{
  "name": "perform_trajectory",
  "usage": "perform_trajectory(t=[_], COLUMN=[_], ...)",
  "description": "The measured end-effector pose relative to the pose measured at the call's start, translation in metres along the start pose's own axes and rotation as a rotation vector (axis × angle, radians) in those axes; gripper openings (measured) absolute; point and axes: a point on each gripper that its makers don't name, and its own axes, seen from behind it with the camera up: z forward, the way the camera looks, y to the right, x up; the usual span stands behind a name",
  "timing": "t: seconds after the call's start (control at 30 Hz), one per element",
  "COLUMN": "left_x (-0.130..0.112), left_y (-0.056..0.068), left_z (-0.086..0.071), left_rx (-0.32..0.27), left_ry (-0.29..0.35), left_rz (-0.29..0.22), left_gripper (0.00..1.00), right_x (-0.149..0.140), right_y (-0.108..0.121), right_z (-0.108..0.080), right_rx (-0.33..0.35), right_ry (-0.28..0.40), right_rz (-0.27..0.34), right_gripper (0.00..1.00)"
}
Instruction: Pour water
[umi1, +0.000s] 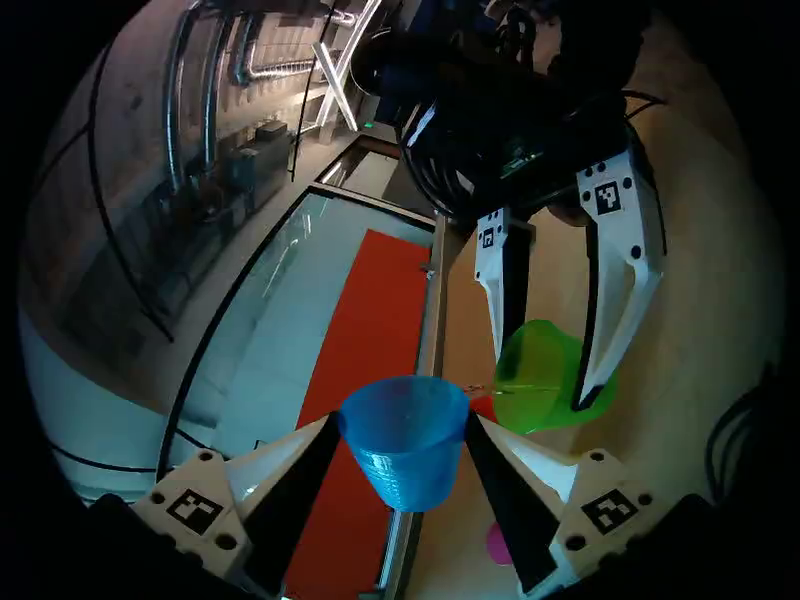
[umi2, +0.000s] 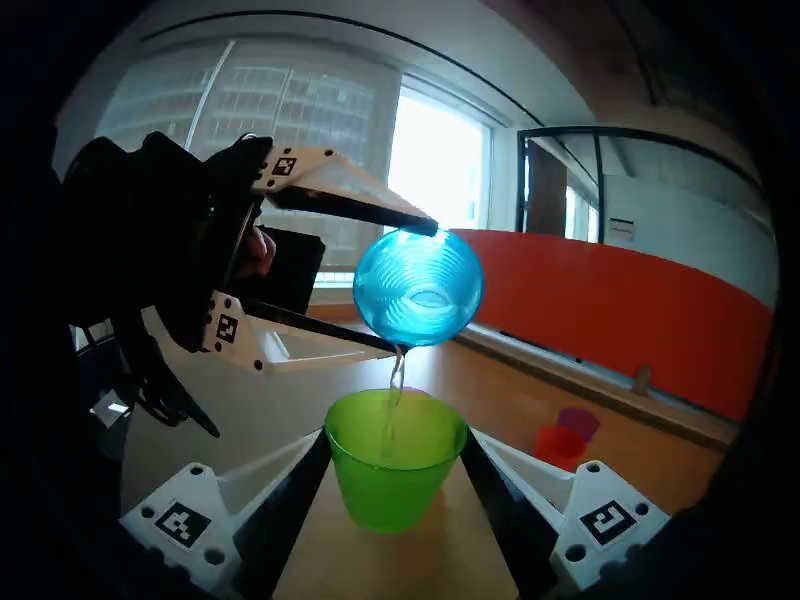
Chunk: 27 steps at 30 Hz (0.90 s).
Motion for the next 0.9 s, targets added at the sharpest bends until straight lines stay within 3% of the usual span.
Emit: perform_trajectory(t=[0.9], left_x=[0.0031], left_y=[-0.0028], left_z=[0.0075], left_rx=[0.008], left_ry=[0.0], left_rz=[0.065], left_gripper=[0.89], right_x=[-0.0036], right_y=[0.0033], right_z=[-0.003], right_rx=[-0.003], right_ry=[-0.001], right_rz=[0.005], right_gripper=[0.94])
